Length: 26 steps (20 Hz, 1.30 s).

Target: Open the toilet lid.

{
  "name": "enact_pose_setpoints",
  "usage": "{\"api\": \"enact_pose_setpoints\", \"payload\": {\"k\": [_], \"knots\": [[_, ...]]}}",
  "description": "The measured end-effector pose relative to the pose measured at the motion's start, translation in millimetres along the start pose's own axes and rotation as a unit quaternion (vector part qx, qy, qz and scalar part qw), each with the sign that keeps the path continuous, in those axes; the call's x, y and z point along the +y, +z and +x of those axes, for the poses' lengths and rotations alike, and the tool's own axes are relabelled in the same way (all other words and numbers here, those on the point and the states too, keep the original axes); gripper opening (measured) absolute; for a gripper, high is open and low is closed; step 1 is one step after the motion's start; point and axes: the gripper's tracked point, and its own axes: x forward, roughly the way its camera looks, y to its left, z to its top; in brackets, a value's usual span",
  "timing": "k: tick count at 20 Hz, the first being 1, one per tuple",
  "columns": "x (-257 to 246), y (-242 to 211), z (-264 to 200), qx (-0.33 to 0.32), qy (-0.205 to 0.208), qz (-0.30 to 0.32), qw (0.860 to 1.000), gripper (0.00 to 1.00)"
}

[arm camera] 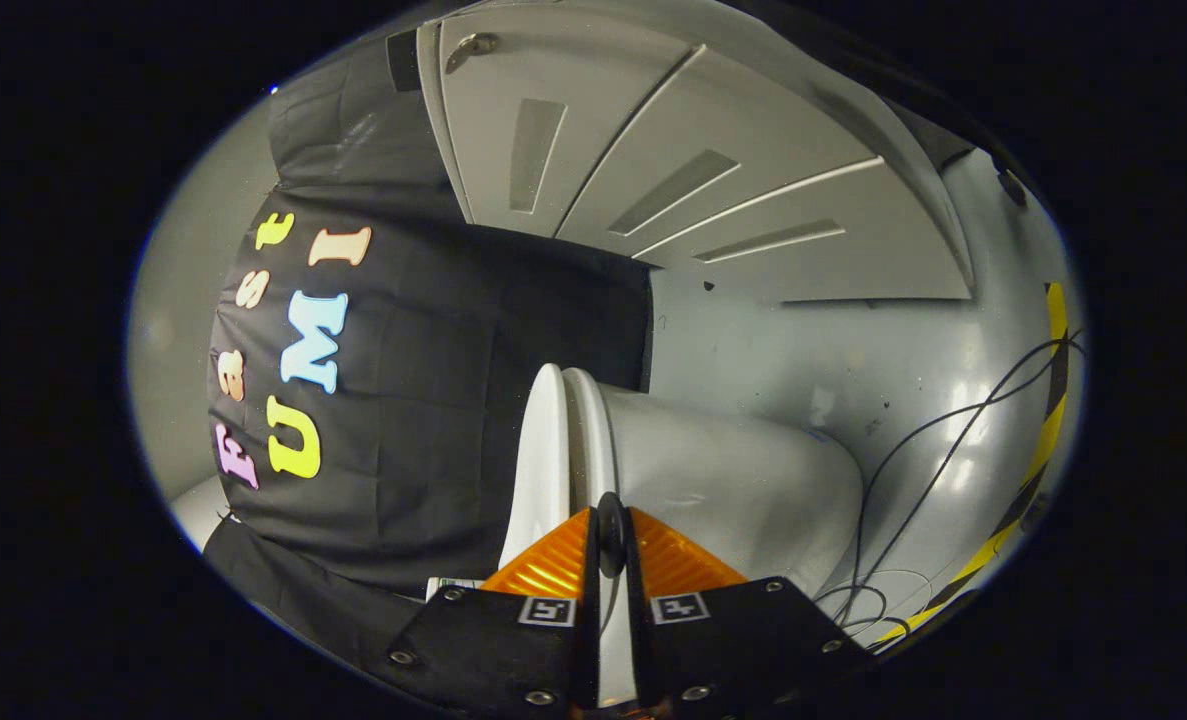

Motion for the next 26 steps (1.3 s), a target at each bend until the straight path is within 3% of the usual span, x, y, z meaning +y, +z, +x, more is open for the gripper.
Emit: {"api": "enact_pose_setpoints", "payload": {"k": [6, 12, 23, 26], "knots": [[8.5, 4.0, 0.9, -0.011, -0.022, -0.002, 1.0, 0.0], [32.1, 9.5, -5.3, -0.019, -0.025, -0.001, 1.0, 0.0], [101.5, 9.5, -21.1, -0.018, 0.017, -0.014, 1.0, 0.0], [117.5, 7.3, -24.8, -0.01, 0.026, -0.043, 0.999, 0.0]]}}
